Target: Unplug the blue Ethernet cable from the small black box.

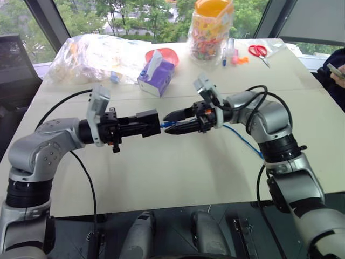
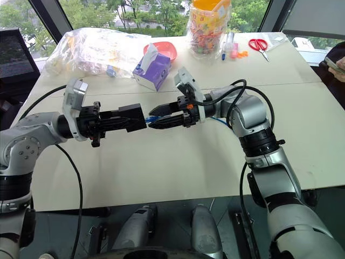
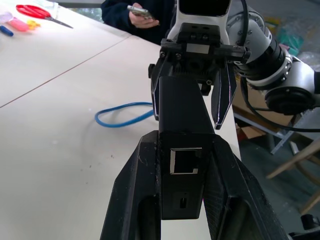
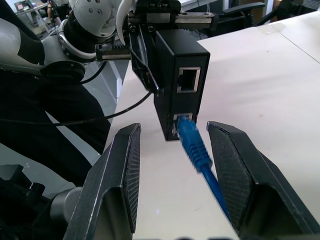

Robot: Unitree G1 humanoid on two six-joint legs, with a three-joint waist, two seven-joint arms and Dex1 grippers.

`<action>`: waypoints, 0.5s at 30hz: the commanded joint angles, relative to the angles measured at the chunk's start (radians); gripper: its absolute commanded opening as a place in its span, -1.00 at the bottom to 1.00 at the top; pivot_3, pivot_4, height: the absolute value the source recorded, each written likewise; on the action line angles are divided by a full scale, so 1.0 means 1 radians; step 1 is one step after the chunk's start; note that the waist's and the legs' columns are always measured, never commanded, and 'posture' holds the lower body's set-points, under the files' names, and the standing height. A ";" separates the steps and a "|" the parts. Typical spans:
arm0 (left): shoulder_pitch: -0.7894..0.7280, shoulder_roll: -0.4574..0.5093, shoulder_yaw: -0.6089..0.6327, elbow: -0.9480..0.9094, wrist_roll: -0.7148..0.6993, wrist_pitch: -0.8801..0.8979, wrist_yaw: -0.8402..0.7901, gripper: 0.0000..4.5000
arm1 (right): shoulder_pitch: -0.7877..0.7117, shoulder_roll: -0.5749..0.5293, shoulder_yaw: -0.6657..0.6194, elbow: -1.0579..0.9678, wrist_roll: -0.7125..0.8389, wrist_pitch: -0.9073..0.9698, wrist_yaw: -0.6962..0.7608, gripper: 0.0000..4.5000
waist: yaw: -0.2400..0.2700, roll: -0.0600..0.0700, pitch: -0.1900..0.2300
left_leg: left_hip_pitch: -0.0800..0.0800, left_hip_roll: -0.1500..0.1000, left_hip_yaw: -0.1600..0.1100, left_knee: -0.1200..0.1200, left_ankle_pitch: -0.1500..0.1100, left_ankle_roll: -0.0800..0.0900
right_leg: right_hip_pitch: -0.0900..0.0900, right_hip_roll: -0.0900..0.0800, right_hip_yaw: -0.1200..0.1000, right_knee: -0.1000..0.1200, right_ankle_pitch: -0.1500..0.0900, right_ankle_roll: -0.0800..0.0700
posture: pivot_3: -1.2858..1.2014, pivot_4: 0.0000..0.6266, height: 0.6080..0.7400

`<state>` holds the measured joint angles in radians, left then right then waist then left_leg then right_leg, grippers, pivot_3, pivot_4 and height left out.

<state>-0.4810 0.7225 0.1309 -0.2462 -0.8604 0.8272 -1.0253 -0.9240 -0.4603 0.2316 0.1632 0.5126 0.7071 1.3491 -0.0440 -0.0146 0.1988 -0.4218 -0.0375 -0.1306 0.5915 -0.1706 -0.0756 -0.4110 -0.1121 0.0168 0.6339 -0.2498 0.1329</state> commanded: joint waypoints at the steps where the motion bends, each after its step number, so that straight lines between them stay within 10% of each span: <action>1: -0.021 -0.002 0.013 -0.031 -0.022 -0.003 0.002 -0.78 | -0.032 0.007 0.001 -0.003 -0.006 -0.010 0.014 -0.03 | 0.000 0.000 0.000 | 0.000 0.000 0.000 0.000 0.000 0.000 | 0.000 0.000 0.000 0.000 0.000 0.000 | 0.03 -0.52 0.80; 10: -0.017 -0.009 0.015 -0.046 -0.028 0.002 0.012 -0.78 | -0.036 0.013 0.011 0.007 -0.025 -0.014 0.030 -0.03 | 0.000 0.000 0.000 | 0.000 0.000 0.000 0.000 0.000 0.000 | 0.000 0.000 0.000 0.000 0.000 0.000 | 0.03 -0.52 0.80; 15: -0.006 -0.013 0.012 -0.059 -0.025 -0.001 0.015 -0.78 | -0.037 0.014 0.011 0.006 -0.029 -0.014 0.036 -0.83 | 0.000 0.000 0.000 | 0.000 0.000 0.000 0.000 0.000 0.000 | 0.000 0.000 0.000 0.000 0.000 0.000 | 0.03 -0.52 0.80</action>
<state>-0.4817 0.7079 0.1311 -0.2757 -0.8632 0.8289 -1.0132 -0.9317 -0.4524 0.2490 0.1845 0.4791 0.7076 1.3789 -0.0438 -0.0146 0.1988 -0.4219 -0.0375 -0.1306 0.5916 -0.1706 -0.0756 -0.4110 -0.1121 0.0168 0.6339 -0.2497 0.1331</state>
